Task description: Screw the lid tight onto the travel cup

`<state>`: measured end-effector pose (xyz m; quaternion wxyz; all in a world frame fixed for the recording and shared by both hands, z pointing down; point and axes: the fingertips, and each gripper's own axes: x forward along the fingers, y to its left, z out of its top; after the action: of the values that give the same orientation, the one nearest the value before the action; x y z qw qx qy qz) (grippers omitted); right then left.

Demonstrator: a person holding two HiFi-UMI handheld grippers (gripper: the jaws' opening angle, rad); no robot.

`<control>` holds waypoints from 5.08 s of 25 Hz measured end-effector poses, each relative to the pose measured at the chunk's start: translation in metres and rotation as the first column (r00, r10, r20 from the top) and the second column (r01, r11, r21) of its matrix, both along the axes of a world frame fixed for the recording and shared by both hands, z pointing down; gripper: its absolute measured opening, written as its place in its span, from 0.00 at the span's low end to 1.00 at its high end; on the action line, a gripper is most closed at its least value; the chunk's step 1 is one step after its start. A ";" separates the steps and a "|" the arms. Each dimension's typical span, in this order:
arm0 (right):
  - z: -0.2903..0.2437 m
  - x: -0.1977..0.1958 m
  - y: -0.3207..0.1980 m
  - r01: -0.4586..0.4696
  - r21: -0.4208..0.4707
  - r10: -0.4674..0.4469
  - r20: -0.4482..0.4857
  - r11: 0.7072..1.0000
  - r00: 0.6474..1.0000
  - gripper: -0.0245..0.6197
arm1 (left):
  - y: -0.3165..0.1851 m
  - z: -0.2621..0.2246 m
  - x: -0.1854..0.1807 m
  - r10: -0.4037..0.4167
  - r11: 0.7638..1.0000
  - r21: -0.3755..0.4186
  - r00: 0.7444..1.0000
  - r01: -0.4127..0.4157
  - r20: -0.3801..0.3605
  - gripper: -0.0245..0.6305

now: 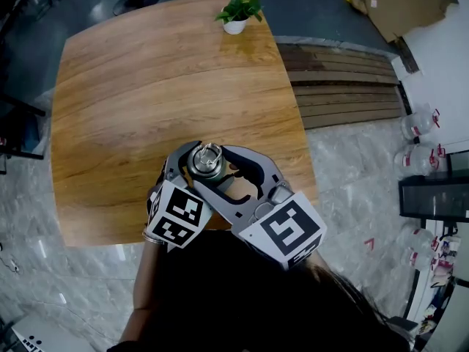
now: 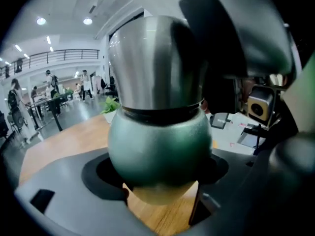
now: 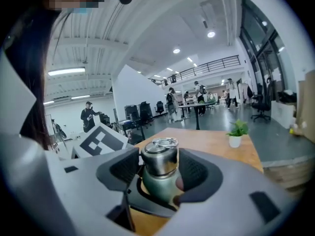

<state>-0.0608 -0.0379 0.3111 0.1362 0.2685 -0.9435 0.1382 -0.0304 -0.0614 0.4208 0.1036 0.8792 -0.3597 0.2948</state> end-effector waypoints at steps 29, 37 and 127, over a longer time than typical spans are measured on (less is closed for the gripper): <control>-0.015 0.000 0.002 0.031 0.007 -0.032 0.048 0.999 0.998 0.41 | 0.001 -0.008 -0.005 0.035 0.999 0.023 0.999 -0.035 0.020 0.62; -0.010 0.002 0.009 0.099 0.068 -0.096 -0.045 0.993 0.994 0.41 | 0.017 -0.018 0.011 0.210 0.978 -0.005 0.975 -0.211 -0.068 0.62; -0.031 0.000 0.012 0.151 0.043 -0.155 0.112 0.988 0.981 0.42 | 0.034 -0.033 0.020 0.327 0.933 -0.107 0.934 -0.343 -0.141 0.62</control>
<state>-0.0609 -0.0259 0.2805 0.0871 0.1890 -0.9699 0.1264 -0.0102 -0.0269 0.3880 0.1303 0.9353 -0.1775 0.2771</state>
